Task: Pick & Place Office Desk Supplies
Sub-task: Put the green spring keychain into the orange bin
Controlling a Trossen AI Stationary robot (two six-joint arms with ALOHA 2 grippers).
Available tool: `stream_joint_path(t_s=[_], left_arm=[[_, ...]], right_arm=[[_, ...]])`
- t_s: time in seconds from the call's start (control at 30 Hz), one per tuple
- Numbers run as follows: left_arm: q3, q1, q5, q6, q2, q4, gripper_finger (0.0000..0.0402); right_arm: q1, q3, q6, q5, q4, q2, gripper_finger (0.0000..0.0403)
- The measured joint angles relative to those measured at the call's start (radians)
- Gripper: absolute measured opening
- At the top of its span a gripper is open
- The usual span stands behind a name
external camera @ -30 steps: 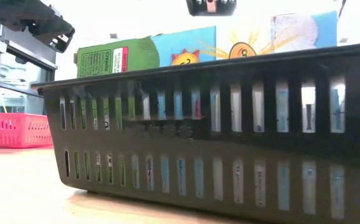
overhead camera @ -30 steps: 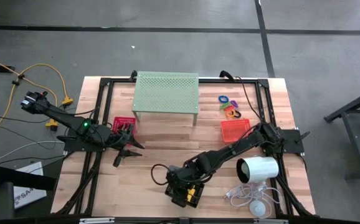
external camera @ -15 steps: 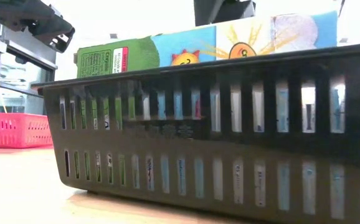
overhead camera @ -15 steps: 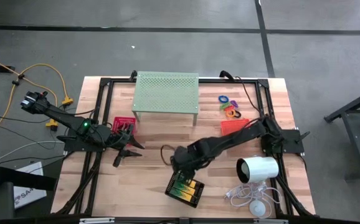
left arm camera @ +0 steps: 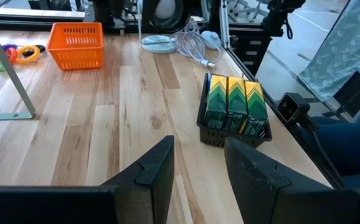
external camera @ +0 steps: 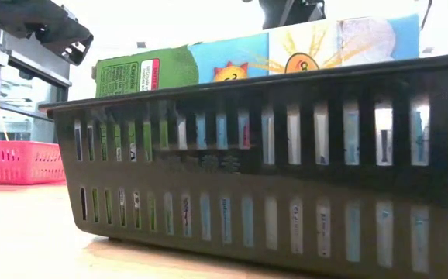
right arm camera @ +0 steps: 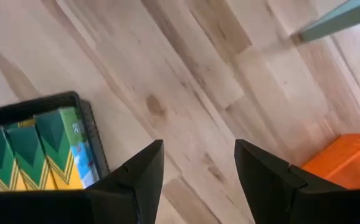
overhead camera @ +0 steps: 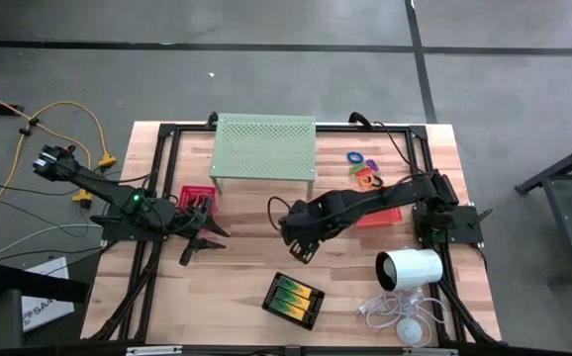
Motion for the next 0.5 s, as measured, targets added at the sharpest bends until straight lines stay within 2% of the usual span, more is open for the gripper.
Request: stream_joint_path(t_s=[0.23,0.5], left_arm=[[0.0,0.0,-0.001,0.0,0.0,0.001,0.0136],[0.0,0.0,-0.004,0.0,0.0,0.001,0.0136]], right_arm=[[-0.043,0.0,-0.042,0.012,-0.03,-0.028,0.0184],[-0.086,-0.002,-0.088,0.088,-0.091,-0.06,0.0184]])
